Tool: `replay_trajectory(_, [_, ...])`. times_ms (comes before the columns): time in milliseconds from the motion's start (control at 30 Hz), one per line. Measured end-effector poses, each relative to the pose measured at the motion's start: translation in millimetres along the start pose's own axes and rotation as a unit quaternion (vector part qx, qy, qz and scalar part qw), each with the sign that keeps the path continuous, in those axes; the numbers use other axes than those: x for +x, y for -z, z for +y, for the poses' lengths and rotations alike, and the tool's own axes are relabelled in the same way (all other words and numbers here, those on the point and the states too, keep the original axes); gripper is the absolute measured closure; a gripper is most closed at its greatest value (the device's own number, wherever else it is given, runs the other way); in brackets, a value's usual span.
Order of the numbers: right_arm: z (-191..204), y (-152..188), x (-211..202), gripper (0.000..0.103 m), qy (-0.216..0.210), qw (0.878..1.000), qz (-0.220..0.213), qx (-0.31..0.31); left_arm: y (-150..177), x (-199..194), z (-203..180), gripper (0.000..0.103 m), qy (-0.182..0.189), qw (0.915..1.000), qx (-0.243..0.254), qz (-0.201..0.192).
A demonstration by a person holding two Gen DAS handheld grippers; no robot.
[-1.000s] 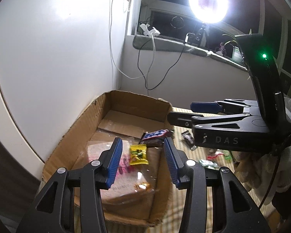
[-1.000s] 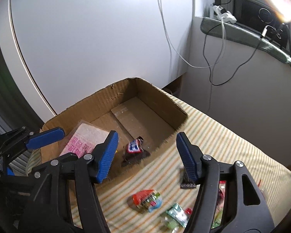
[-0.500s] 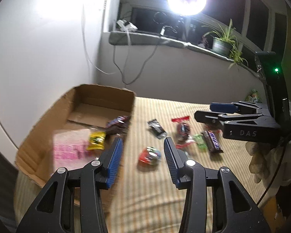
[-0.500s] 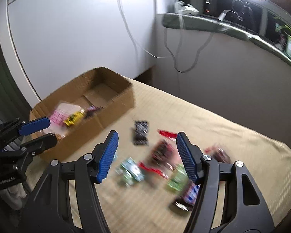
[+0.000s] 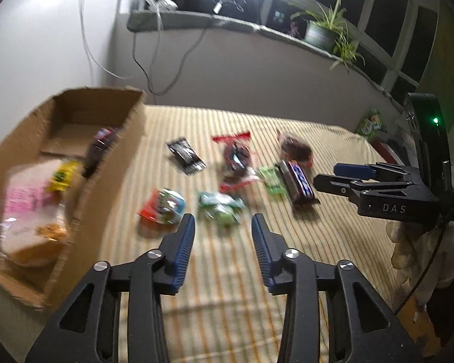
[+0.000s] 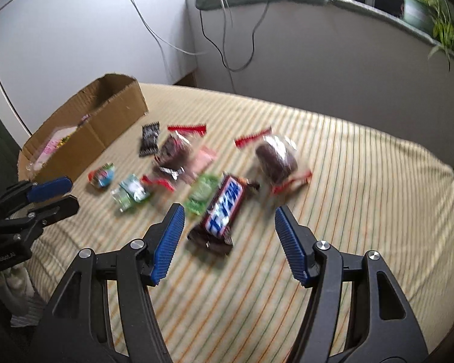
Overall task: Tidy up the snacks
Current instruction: 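Move both grippers back to the snacks on the bed, then grasp the green wrapped candy with the left gripper while the right gripper grasps another Snickers bar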
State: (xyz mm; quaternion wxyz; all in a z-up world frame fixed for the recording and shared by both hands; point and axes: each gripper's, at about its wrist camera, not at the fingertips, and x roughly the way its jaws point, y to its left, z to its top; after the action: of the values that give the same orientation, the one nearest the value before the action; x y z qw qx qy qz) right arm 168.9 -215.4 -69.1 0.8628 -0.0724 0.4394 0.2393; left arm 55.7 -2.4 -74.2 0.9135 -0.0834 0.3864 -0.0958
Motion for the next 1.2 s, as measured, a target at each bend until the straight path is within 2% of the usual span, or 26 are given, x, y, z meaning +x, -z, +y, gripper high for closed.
replay_trajectory(300, [-4.1, 6.1, 23.0, 0.038, -0.021, 0.999, 0.023, 0.020, -4.1, 34.0, -4.5, 0.069, -0.006, 0.9993, 0.005, 0.036])
replay_trajectory(633, [-3.8, 0.1, 43.2, 0.038, -0.023, 0.999, 0.037, 0.024, -9.1, 50.2, -9.8, 0.070, -0.019, 0.9985, 0.022, 0.046])
replay_trajectory(700, [-4.2, -1.8, 45.7, 0.039, -0.020, 0.999, 0.038, 0.024, -9.7, 52.1, -11.1, 0.075, -0.026, 0.9983, 0.027, 0.045])
replay_trajectory(833, [-3.3, -2.7, 45.9, 0.049, -0.007, 0.999, 0.038, 0.017, -10.8, 53.2, -12.2, 0.076, -0.027, 0.9982, 0.030, 0.043])
replay_trajectory(900, [-2.4, -3.7, 46.7, 0.069, -0.003, 0.999, 0.039, 0.015, -11.6, 54.9, -11.2, 0.076, -0.027, 0.9982, 0.031, 0.043])
replay_trajectory(933, [-2.2, -4.2, 46.9, 0.073, -0.001, 0.999, 0.040, 0.013, -11.4, 54.8, -11.0, 0.076, -0.026, 0.9982, 0.031, 0.043])
replay_trajectory(1200, [-5.1, -1.7, 40.1, 0.073, -0.002, 0.999, 0.040, 0.022, -8.1, 46.9, -17.8, 0.077, -0.020, 0.9983, 0.040, 0.036])
